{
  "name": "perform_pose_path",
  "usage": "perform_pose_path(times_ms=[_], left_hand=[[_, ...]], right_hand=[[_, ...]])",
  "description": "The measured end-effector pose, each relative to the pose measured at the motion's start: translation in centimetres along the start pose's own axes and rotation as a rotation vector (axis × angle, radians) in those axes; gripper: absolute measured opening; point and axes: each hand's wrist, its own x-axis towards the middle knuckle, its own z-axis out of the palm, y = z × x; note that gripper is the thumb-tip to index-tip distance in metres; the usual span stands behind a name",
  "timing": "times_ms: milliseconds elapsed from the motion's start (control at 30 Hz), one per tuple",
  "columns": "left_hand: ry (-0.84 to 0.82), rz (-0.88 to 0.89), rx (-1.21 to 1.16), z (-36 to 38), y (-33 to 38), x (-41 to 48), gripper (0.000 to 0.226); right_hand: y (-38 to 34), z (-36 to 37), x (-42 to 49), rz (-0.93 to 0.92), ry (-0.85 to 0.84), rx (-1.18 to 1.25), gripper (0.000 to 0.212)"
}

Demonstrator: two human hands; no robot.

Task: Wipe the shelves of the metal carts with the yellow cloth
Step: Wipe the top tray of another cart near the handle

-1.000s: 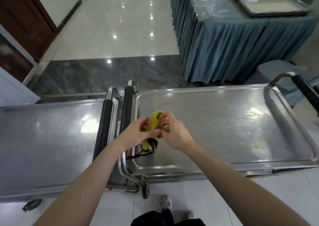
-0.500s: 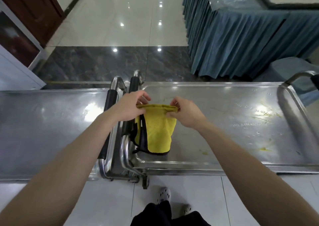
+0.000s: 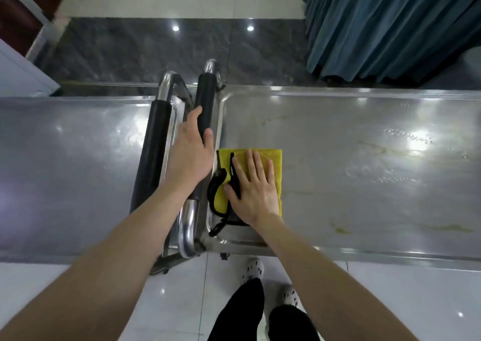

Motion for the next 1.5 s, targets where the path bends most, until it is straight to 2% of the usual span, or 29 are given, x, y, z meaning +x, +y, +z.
perform_pose_path(times_ms=[167, 233, 333, 433, 533, 633, 767, 833, 900, 1033, 1133, 1200, 1267, 1400, 1500], left_hand=[[0.015, -0.005, 0.021, -0.5, -0.1, -1.1, 0.054], [0.018, -0.008, 0.047, -0.5, 0.1, -1.3, 0.055], [0.033, -0.016, 0.095, 0.0, 0.1, -1.2, 0.056], [0.057, 0.005, 0.145, 0.3, -0.1, -1.0, 0.056], [0.059, 0.024, 0.148, 0.3, -0.2, -0.9, 0.056], [0.056, -0.009, 0.141, 0.4, 0.0, -1.1, 0.056], [0.041, -0.033, 0.131, 0.2, 0.3, -1.4, 0.057], [0.039, -0.032, 0.12, 0.1, 0.5, -1.5, 0.058], [0.043, -0.041, 0.127, 0.1, 0.6, -1.4, 0.058], [0.055, -0.022, 0.131, 0.1, 0.6, -1.2, 0.057], [0.055, -0.034, 0.118, 0.3, 0.4, -1.0, 0.057], [0.044, -0.03, 0.117, 0.2, 0.6, -1.0, 0.057], [0.034, -0.036, 0.139, 0.1, 0.8, -1.0, 0.057], [0.008, -0.066, 0.206, 0.1, 1.1, -1.2, 0.059], [-0.018, -0.061, 0.284, 0.3, 1.1, -1.6, 0.067]], right_hand=[[-0.8, -0.7, -6.5, -0.055, -0.078, -0.017, 0.075], [-0.3, -0.9, -4.9, -0.068, -0.068, -0.021, 0.075], [0.8, -1.1, 4.9, -0.012, 0.016, -0.015, 0.077], [2.3, -2.8, 17.3, 0.06, -0.004, -0.005, 0.087], [2.3, -3.0, 21.4, 0.084, 0.026, -0.039, 0.09], [1.1, -1.8, 14.0, 0.034, 0.089, 0.023, 0.085], [-1.6, -1.0, -2.3, -0.109, -0.042, 0.047, 0.078], [-1.7, -0.6, -4.4, -0.106, -0.068, 0.043, 0.078], [-1.1, -0.8, 0.6, -0.089, -0.017, 0.037, 0.077], [1.3, -3.3, 19.0, 0.059, 0.013, -0.004, 0.083], [2.8, -3.6, 24.1, 0.094, 0.014, -0.073, 0.085], [2.2, -3.0, 20.4, 0.093, 0.061, -0.046, 0.083], [0.9, -2.1, 12.3, 0.059, 0.077, -0.002, 0.081], [-0.9, -1.5, -5.8, -0.088, -0.098, 0.007, 0.088], [1.5, -1.8, -6.5, -0.079, -0.087, -0.015, 0.089]])
